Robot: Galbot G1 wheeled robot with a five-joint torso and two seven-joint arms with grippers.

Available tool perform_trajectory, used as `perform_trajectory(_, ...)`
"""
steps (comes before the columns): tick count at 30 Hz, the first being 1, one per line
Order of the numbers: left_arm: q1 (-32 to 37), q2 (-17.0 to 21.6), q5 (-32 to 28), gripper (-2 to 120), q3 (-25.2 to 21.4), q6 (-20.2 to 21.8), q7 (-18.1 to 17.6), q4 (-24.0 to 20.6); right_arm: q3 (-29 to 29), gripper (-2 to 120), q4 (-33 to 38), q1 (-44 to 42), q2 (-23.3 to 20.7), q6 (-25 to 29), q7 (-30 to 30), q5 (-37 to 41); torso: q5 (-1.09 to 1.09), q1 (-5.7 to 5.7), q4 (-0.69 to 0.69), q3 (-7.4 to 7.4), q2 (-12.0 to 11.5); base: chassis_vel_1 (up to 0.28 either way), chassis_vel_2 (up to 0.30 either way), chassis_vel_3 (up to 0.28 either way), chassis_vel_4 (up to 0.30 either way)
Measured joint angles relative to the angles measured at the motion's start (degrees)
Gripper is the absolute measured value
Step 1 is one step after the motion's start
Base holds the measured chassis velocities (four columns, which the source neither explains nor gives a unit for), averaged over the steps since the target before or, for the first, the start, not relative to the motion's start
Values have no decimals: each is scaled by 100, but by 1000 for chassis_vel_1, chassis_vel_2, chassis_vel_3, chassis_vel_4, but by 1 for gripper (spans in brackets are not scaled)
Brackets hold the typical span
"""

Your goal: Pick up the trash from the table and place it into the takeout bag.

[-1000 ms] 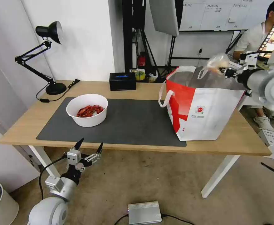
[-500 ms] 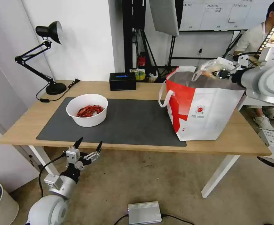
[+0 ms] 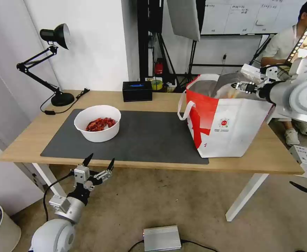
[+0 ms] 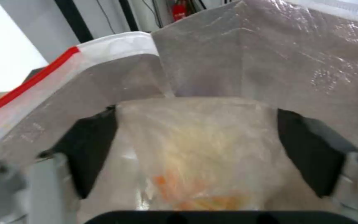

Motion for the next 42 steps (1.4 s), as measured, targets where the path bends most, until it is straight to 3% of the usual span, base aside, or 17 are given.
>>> perform_trajectory(4,9,-7,2,100,3,0,0,-20,49,99,78,-76,-1,6,-37,-108,0,0,0,0,0,0,0,0,0)
perform_trajectory(12,11,-6,-3,100,-4,0,0,-45,114,100,113,-152,10,20,-62,-200,0,0,0,0,0,0,0,0,0)
perform_trajectory(18,13,-14,-15,100,-23,-1,-1,-42,143,100,93,-200,34,406,-563,-596,0,0,0,0,0,0,0,0,0)
perform_trajectory(23,14,-43,-16,100,-23,-6,-1,-35,145,100,91,-123,169,296,-69,-126,0,0,2,0,0,0,0,0,0)
perform_trajectory(29,18,-44,-15,100,-43,-7,-1,-35,150,100,31,-102,235,119,108,-38,0,0,0,1,0,0,0,0,0)
perform_trajectory(37,-25,-21,-25,100,-57,-11,1,43,112,100,167,-174,122,53,-655,-681,0,-1,-1,0,0,0,0,0,0)
perform_trajectory(39,-35,-28,-25,100,-45,-11,1,49,129,100,165,-146,208,175,-576,-558,0,-1,-2,0,0,0,0,0,0)
perform_trajectory(41,-52,-39,-25,100,-24,-12,1,69,141,100,77,0,432,322,104,-10,-1,-1,1,0,0,0,0,0,0)
perform_trajectory(42,-52,-39,-25,100,-24,-12,1,69,141,100,77,0,432,322,104,-10,-1,-1,1,0,0,0,0,0,0)
